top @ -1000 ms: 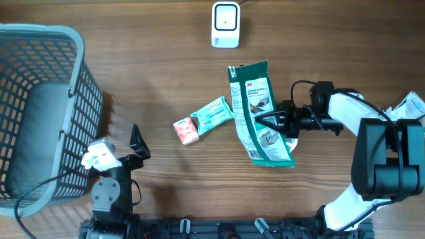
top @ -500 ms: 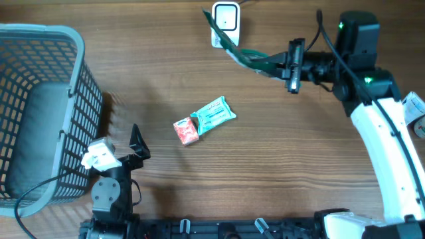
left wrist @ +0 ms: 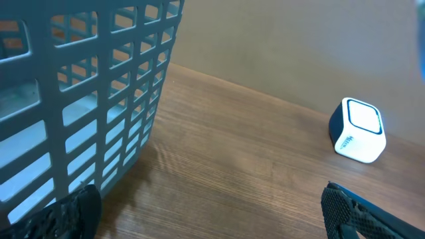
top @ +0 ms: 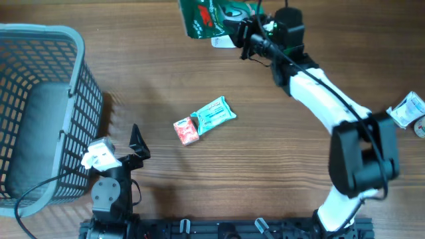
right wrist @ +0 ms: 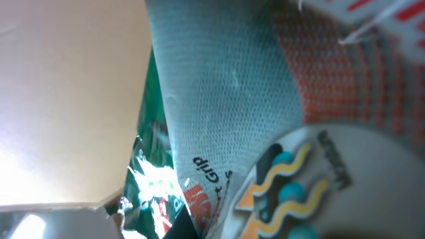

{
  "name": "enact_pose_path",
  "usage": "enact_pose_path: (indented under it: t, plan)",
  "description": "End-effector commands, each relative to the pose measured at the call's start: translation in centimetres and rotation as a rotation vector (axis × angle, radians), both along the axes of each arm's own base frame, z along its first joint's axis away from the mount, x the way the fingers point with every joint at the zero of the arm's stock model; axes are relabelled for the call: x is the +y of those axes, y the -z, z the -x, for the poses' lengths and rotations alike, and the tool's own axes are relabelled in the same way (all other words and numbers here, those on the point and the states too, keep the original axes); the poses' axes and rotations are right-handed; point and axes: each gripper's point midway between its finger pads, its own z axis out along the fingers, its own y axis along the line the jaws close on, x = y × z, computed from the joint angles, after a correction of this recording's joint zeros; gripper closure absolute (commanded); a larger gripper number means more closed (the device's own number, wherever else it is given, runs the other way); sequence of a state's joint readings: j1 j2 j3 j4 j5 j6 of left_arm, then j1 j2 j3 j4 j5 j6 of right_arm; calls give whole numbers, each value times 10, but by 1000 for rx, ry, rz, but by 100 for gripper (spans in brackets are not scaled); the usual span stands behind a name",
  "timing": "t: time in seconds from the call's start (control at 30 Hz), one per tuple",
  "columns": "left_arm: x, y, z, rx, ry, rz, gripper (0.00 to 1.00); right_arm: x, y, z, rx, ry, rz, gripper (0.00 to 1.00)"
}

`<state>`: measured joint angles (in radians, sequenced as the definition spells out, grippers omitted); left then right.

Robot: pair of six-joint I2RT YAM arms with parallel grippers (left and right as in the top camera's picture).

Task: Scan the item barcode
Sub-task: 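Lift the 3M pack with the right gripper and hold it at the scanner, then carry the 3M pack right and drop it at the table's right edge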

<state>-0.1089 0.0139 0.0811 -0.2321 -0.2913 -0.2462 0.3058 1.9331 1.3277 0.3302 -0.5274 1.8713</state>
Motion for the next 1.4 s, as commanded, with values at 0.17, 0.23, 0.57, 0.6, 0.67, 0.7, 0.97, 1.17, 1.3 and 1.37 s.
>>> enact_pose_path:
  t: [0.17,0.23,0.57,0.6,0.67,0.7,0.97,1.17,1.3,1.37]
  plan:
    - [4,0,1,-5,-20,3,0,55,47,-58,-121,3,277,95]
    - [4,0,1,-6,-20,3,0,48,57,-61,-91,57,326,95]
    - [4,0,1,-5,-20,3,0,66,94,-51,-69,-69,328,95]
    - [4,0,1,-6,-20,3,0,70,96,-50,-83,-91,316,95]
    - [4,0,1,-6,-20,3,0,77,84,-52,-199,-137,326,95]
    - [4,0,1,-5,-20,3,0,79,78,-52,-241,-153,329,95]
    - [4,0,1,-6,-20,3,0,74,78,-20,-259,-343,438,95]
    - [4,0,1,-5,-20,3,0,14,4,5,-276,-309,624,95]
    - [4,0,1,-5,-20,3,0,-106,-7,48,50,-181,737,96]
    - [4,0,1,-6,-20,3,0,-199,24,71,331,-36,866,96]
